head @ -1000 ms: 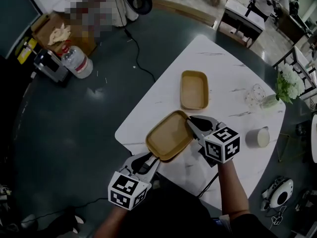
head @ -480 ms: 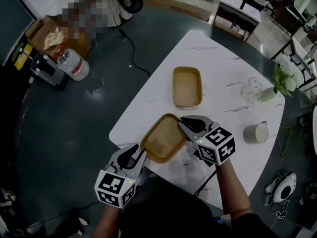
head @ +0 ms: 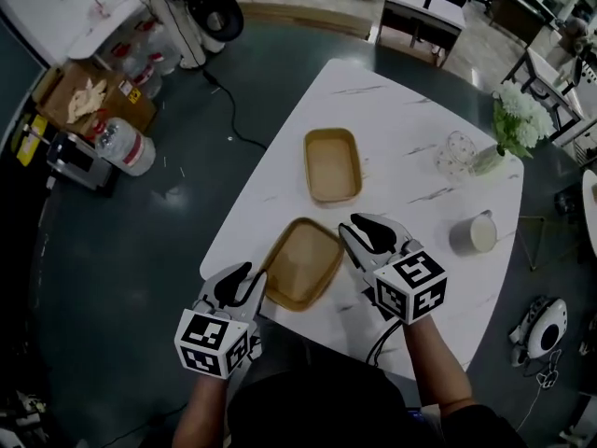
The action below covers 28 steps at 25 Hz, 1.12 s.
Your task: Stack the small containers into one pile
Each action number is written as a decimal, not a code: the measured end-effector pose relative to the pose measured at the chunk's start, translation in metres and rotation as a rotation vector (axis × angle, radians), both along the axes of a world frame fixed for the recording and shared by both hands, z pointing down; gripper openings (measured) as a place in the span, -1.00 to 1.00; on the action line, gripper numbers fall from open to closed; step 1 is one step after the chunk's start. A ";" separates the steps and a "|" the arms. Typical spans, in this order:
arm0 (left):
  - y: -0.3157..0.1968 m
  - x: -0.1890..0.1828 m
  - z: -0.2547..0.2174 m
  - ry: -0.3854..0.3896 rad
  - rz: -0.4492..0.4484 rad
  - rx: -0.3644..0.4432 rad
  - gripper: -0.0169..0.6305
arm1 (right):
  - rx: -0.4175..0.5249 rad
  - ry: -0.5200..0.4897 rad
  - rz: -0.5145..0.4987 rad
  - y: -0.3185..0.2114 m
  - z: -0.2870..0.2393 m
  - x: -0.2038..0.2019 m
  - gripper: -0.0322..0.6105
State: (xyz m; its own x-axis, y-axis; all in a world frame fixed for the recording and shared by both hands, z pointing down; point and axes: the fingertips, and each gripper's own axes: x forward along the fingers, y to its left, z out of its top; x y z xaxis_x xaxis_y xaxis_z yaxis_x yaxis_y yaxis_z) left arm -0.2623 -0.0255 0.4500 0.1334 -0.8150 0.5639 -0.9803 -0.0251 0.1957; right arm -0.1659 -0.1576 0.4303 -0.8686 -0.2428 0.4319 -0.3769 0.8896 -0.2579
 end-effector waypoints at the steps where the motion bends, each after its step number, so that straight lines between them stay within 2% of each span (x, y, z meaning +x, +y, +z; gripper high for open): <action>1: -0.004 -0.002 0.002 0.001 0.013 0.001 -0.61 | -0.011 -0.001 0.036 -0.001 0.001 0.006 -0.63; 7: -0.028 -0.001 0.010 0.025 0.154 -0.003 -0.56 | -0.087 -0.008 0.219 0.009 0.010 0.031 -0.67; 14: -0.038 0.005 0.019 0.075 0.313 -0.018 -0.52 | -0.157 -0.006 0.360 0.043 0.022 0.028 -0.60; 20: -0.046 0.010 0.029 0.121 0.423 -0.032 -0.47 | -0.218 -0.026 0.524 0.055 0.031 0.030 -0.60; 28: -0.047 0.019 0.039 0.170 0.538 -0.068 -0.36 | -0.282 -0.029 0.630 0.076 0.047 0.018 -0.51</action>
